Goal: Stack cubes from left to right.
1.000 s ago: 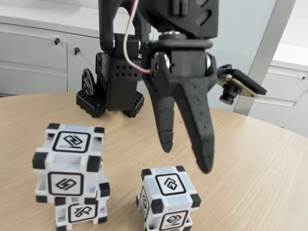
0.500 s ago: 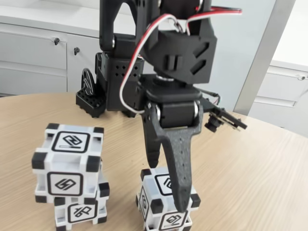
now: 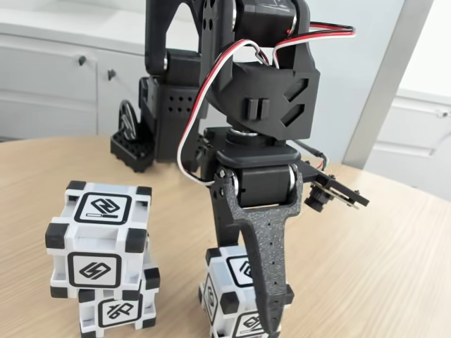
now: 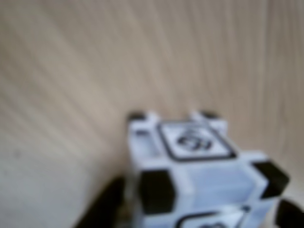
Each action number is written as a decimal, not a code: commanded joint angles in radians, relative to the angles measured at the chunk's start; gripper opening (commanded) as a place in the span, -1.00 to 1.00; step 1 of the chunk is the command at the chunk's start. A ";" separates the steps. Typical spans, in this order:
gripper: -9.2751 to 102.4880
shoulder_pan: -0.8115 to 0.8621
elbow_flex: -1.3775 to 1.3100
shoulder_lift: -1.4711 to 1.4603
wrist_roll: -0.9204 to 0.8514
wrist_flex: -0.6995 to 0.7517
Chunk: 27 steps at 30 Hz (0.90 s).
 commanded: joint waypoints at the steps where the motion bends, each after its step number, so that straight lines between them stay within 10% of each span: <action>1: -0.31 -0.002 -0.017 0.005 0.031 0.005; 27: -0.48 0.060 -0.041 0.400 0.167 0.012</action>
